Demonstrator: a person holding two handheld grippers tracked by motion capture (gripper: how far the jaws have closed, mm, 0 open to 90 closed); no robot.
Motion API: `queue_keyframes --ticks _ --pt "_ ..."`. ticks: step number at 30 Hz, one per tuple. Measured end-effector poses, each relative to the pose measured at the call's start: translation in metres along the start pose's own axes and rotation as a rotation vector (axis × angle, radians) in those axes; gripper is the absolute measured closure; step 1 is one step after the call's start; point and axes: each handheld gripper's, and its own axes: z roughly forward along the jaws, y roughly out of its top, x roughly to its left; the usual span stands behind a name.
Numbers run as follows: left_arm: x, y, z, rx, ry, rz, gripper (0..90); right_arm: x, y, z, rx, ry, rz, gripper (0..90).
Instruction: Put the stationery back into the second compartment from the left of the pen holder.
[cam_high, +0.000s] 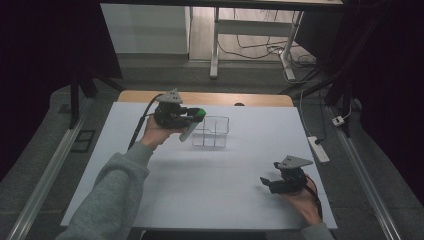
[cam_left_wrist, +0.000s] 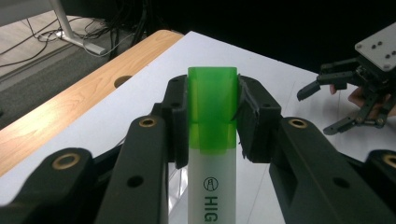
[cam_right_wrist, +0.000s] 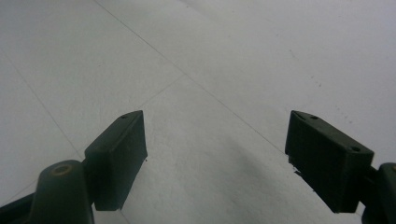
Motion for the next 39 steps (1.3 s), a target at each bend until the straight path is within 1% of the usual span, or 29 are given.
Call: queue_keyframes --ticks 3,9,18,26,31,39 --pt "0.001 0.004 0.003 0.005 0.005 0.008 66.3 0.0 0.0 -0.001 0.002 -0.002 0.0 19.8" --pt "0.004 0.01 0.009 -0.004 0.014 -0.004 66.3 0.0 -0.001 -0.002 0.0 -0.005 0.003 19.8" --pt "0.006 0.014 0.023 -0.005 0.021 -0.008 66.3 -0.001 -0.001 -0.002 0.0 -0.007 0.004 19.8" --pt "0.011 0.026 0.033 -0.007 0.04 -0.007 66.2 -0.001 -0.002 -0.002 0.0 -0.004 0.003 19.8" --pt "0.015 0.03 0.042 -0.009 0.052 -0.007 66.2 -0.002 -0.002 -0.003 0.001 -0.008 0.004 19.8" --pt "0.018 0.033 0.058 -0.01 0.056 -0.004 66.2 -0.002 -0.003 -0.003 0.003 -0.007 0.006 19.8"
